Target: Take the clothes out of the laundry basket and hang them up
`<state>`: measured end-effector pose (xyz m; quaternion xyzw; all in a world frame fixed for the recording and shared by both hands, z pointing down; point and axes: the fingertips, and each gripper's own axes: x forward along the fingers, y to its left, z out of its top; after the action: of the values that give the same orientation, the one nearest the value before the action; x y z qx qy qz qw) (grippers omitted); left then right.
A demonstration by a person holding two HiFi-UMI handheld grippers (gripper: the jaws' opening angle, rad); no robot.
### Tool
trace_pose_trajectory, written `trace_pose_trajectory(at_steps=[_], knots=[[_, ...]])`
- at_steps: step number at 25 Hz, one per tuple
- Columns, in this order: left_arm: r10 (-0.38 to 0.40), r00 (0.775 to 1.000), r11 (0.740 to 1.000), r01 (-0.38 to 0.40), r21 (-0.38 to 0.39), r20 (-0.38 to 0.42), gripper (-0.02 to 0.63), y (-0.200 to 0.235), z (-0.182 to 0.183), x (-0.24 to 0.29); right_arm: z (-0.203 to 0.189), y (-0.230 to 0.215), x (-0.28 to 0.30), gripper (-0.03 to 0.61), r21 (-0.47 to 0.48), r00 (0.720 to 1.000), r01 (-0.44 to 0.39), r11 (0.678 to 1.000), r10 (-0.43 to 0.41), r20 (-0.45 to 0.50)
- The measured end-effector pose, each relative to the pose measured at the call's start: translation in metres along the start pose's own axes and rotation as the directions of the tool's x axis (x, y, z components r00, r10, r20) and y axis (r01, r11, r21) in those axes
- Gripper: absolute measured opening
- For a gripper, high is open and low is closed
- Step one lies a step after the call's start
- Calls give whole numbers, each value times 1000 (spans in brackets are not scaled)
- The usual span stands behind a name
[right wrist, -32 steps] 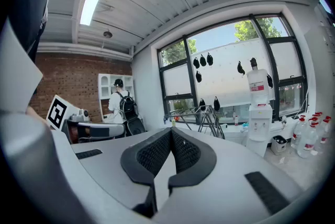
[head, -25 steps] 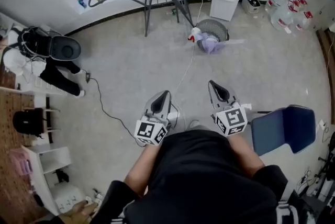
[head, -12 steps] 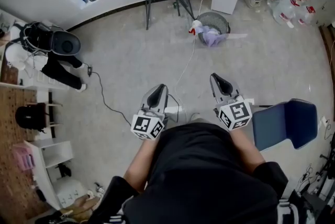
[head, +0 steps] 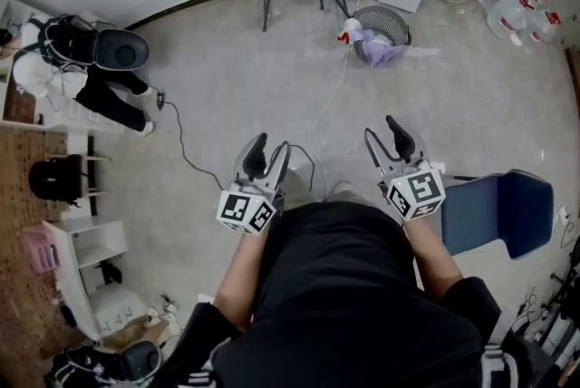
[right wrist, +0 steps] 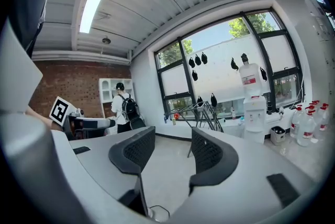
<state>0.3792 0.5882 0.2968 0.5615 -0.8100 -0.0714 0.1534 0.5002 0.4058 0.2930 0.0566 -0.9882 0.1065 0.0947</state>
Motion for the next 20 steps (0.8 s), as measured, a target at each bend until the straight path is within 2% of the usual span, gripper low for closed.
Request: trace_pose_trajectory(at_steps=[5,10,16,20], knots=[[9,999,1000,-9,2,-32,202,16,-6,-4,-12,0,8,186,15,999,15,1000,-15,-32],[-8,1000,1000,8,14,-8,201,37,-3,17,-25,0,26,186,29,997,14,999,-12,-73],[-85,996,996,85,-27,-10,202,81,-4,79,-29,-12,79,186,19,991,58,998,-55,-125],[-147,989,989,146,-30,-30,202,117,0,134,-29,-30,136,186,66,983,92,994,-79,-167]])
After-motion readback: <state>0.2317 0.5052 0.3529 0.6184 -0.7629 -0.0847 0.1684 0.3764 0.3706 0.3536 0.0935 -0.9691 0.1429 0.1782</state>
